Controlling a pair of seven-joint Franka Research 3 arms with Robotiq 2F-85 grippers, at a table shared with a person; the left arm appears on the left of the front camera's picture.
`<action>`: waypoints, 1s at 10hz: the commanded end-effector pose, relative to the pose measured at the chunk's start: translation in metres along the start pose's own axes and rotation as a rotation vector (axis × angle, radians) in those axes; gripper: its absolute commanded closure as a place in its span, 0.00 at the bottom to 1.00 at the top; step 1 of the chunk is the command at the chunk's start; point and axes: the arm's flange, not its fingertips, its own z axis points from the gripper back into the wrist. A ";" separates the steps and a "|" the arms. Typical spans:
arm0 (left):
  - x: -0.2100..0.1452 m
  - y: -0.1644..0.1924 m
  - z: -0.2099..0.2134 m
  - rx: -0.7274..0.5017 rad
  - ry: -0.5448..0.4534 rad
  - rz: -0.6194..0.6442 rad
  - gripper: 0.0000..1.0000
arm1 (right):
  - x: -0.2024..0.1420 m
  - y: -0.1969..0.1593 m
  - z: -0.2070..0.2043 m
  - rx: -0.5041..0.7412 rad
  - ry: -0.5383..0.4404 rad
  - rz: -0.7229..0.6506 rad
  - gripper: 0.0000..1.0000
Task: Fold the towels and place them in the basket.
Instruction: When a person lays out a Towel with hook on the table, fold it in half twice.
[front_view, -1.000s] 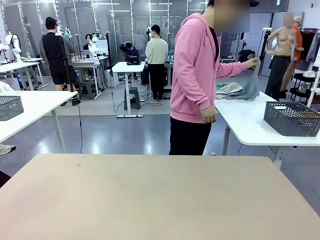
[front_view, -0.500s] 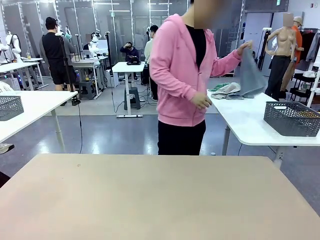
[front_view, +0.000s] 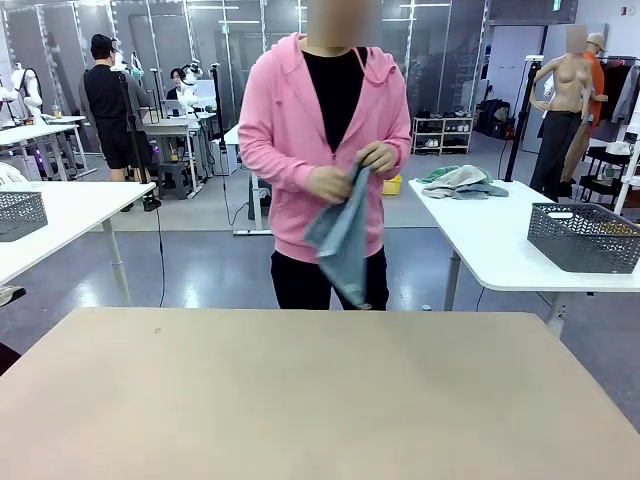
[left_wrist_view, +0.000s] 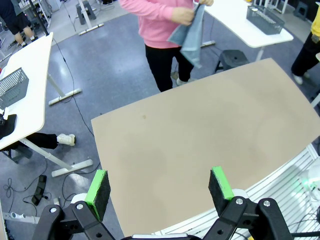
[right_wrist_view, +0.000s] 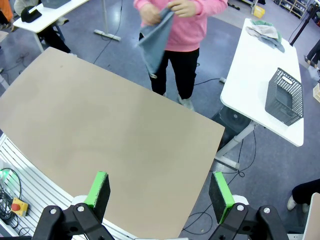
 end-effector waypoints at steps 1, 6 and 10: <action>0.001 -0.002 0.004 -0.006 0.005 -0.013 0.00 | -0.001 0.000 0.000 0.005 0.009 0.000 0.00; 0.001 -0.002 0.004 -0.006 0.005 -0.013 0.00 | -0.001 0.000 0.000 0.005 0.009 0.000 0.00; 0.001 -0.002 0.004 -0.006 0.005 -0.013 0.00 | -0.001 0.000 0.000 0.005 0.009 0.000 0.00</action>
